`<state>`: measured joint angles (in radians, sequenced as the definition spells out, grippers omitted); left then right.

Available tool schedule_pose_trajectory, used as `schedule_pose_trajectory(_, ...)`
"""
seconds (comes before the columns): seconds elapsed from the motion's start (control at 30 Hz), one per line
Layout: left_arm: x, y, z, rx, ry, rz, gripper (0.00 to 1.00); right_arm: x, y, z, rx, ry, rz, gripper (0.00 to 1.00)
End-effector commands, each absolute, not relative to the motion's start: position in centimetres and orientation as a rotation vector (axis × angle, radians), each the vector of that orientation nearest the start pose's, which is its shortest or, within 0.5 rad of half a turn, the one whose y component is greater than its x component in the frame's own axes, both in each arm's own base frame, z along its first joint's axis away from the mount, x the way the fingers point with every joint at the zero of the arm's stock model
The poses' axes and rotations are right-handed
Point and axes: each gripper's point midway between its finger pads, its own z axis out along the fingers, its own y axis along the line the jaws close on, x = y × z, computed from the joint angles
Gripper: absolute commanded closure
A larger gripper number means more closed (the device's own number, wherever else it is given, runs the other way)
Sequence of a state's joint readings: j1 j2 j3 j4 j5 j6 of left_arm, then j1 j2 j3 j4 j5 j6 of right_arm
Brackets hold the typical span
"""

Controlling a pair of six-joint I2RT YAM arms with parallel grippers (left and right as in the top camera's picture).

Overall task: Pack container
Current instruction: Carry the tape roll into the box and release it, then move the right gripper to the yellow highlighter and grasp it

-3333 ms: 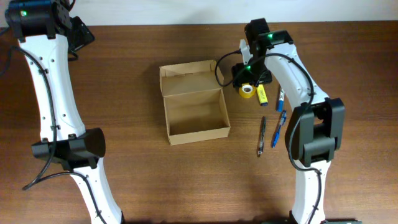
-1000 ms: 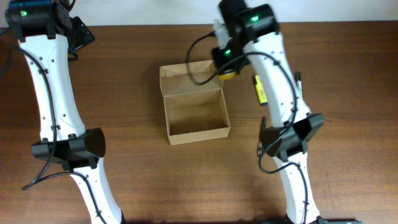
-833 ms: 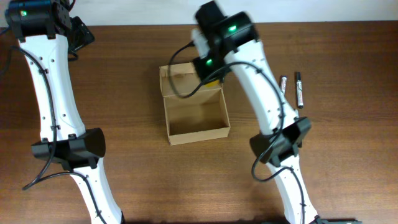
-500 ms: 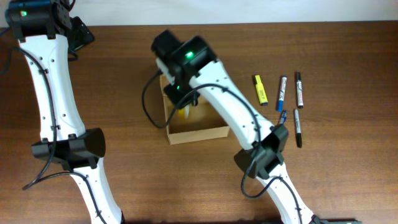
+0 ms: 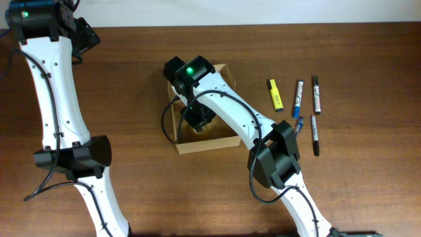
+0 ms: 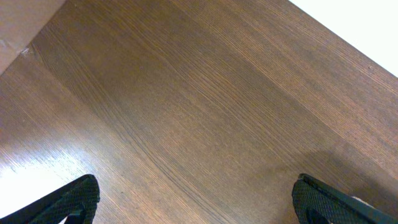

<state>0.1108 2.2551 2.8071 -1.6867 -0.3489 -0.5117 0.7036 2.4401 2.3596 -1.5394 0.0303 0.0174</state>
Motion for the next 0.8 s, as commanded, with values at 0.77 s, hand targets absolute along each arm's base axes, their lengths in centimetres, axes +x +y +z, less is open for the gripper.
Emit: schedule_pose_trajectory(0.77, 44.8, 11.2, 30.2, -0.890, 2.431, 0.341, 0.00, 48.9, 6.6, 19.6, -0.104, 2.849, -0.008, 0.96)
